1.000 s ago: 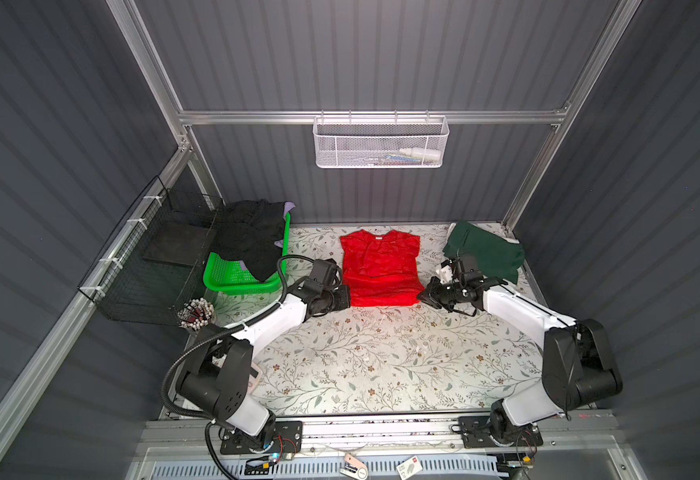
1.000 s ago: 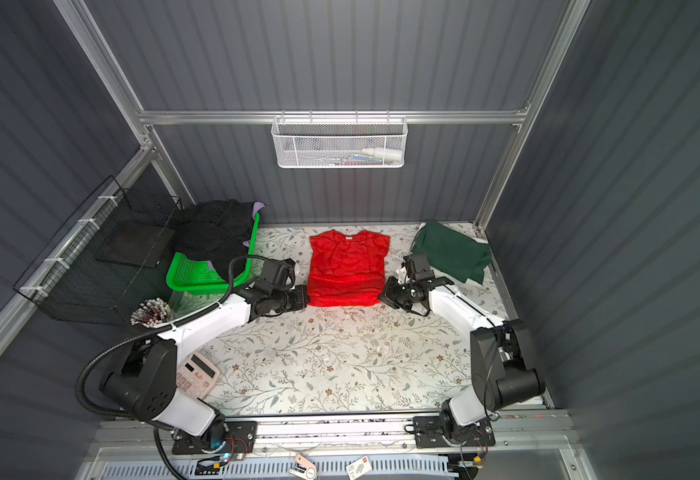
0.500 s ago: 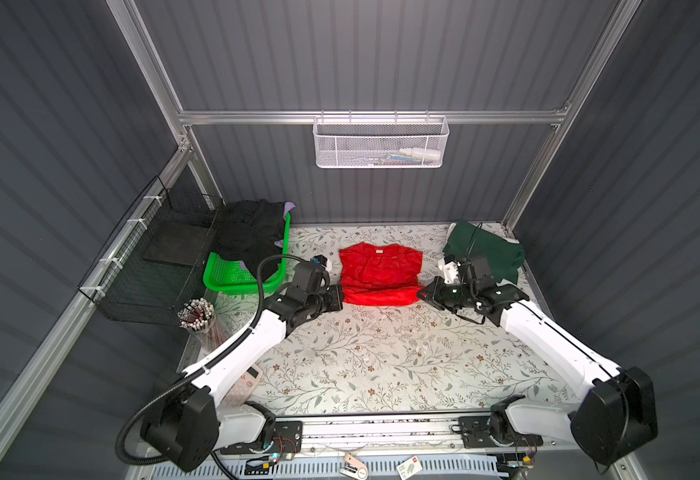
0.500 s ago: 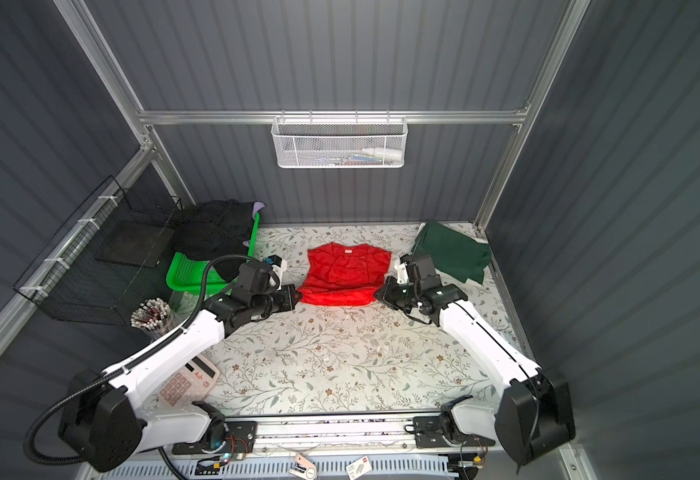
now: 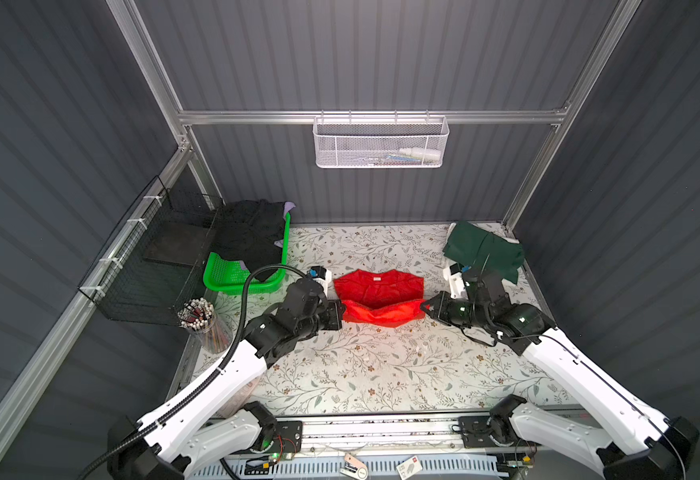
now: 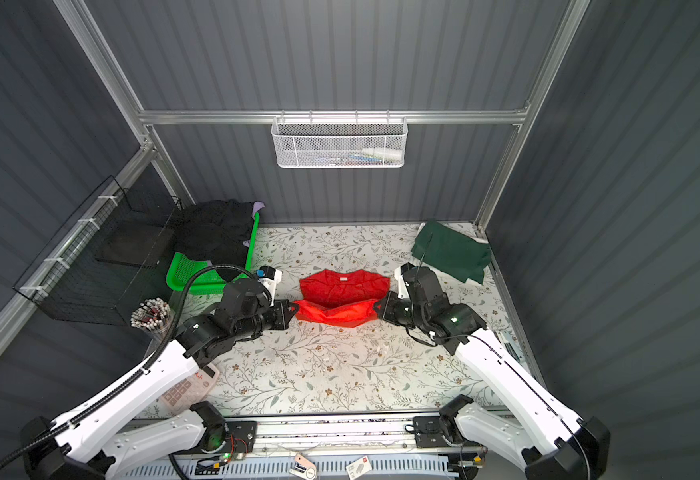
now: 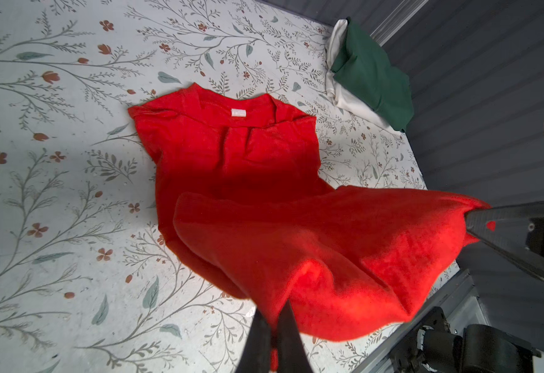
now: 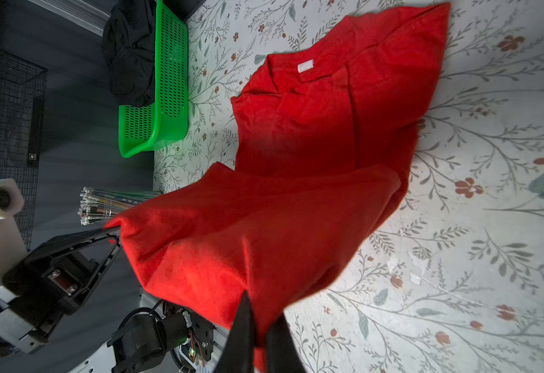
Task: Fold and stack the t-shirts
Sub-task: 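Lift the near edge with both grippers and fold it over toward the collar, then lay the fold down and open both grippers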
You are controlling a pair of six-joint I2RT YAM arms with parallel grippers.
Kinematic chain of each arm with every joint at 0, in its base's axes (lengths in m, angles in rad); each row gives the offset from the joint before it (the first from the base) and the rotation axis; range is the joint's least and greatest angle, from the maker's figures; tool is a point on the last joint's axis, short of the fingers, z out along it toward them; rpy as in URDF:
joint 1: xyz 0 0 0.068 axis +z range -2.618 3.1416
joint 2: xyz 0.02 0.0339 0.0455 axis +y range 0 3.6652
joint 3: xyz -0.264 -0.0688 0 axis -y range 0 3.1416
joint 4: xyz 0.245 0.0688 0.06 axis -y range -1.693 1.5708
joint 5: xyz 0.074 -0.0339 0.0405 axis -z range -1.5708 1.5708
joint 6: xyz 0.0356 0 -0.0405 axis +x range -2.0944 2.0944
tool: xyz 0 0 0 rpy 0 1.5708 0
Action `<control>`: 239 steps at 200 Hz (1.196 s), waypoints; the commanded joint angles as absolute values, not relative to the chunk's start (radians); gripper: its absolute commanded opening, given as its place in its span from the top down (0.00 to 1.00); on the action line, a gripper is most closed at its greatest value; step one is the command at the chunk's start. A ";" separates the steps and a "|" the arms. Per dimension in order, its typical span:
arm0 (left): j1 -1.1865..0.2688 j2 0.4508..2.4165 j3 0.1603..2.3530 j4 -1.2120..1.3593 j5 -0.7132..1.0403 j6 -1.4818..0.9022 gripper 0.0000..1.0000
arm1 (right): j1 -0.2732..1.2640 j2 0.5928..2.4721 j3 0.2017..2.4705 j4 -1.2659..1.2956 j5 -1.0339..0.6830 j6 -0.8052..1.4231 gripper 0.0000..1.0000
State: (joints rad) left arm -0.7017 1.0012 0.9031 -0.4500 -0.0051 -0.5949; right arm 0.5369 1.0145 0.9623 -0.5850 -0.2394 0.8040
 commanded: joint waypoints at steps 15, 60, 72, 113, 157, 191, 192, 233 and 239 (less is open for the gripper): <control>-0.705 1.043 0.970 -0.493 -0.057 -0.600 1.00 | 0.540 1.051 1.046 -0.657 -0.169 0.774 1.00; -0.704 1.148 1.031 -0.498 -0.118 -0.576 1.00 | 0.509 1.112 1.072 -0.613 -0.185 0.745 1.00; -0.703 1.179 1.059 -0.498 -0.141 -0.561 1.00 | 0.490 1.167 1.082 -0.602 -0.199 0.733 1.00; -0.684 1.316 1.157 -0.486 -0.166 -0.508 1.00 | 0.420 1.295 1.114 -0.541 -0.272 0.697 1.00; -0.614 1.429 1.192 -0.458 -0.118 -0.487 1.00 | 0.354 1.433 1.182 -0.529 -0.312 0.655 1.00; -0.569 1.505 1.217 -0.426 -0.096 -0.470 1.00 | 0.319 1.529 1.234 -0.520 -0.365 0.637 1.00; -0.567 1.507 1.219 -0.425 -0.097 -0.469 1.00 | 0.318 1.532 1.236 -0.520 -0.367 0.638 1.00; -0.540 1.634 1.295 -0.411 -0.084 -0.434 1.00 | 0.289 1.645 1.296 -0.522 -0.401 0.627 1.00; -0.536 1.652 1.307 -0.408 -0.084 -0.431 1.00 | 0.286 1.657 1.303 -0.522 -0.404 0.625 1.00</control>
